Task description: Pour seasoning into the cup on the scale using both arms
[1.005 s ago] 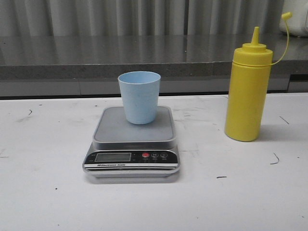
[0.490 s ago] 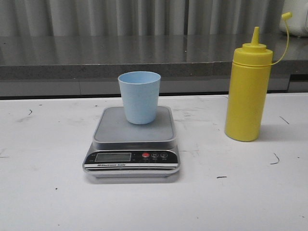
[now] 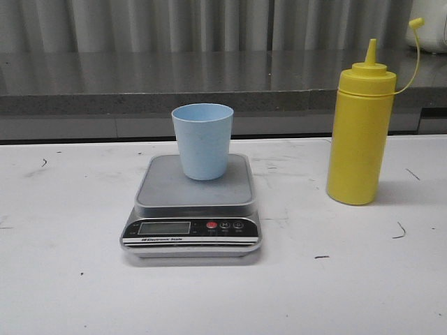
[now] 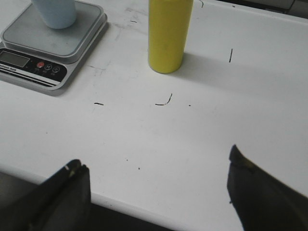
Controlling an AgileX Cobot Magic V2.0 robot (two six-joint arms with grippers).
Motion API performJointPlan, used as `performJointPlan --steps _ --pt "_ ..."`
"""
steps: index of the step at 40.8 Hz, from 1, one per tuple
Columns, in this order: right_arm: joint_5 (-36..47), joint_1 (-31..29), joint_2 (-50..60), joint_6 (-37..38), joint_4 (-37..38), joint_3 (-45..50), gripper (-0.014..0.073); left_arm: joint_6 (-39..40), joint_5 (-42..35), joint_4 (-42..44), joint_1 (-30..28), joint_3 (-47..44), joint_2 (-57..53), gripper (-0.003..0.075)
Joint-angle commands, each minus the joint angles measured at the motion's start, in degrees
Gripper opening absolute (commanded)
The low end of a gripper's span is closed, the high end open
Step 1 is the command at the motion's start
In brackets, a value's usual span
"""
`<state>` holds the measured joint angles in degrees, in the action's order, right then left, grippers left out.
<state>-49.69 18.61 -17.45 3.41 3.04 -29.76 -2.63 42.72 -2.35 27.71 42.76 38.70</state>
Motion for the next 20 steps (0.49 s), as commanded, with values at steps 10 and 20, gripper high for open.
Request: performJointPlan --steps 10,20 --pt "3.9 -0.1 -0.6 -0.8 3.1 -2.0 0.0601 0.2 -4.2 -0.7 0.4 1.6 0.0 0.0400" --pt "4.0 -0.1 -0.6 -0.8 3.7 -1.9 0.0340 0.2 -4.2 -0.7 0.4 1.6 0.0 0.0398"
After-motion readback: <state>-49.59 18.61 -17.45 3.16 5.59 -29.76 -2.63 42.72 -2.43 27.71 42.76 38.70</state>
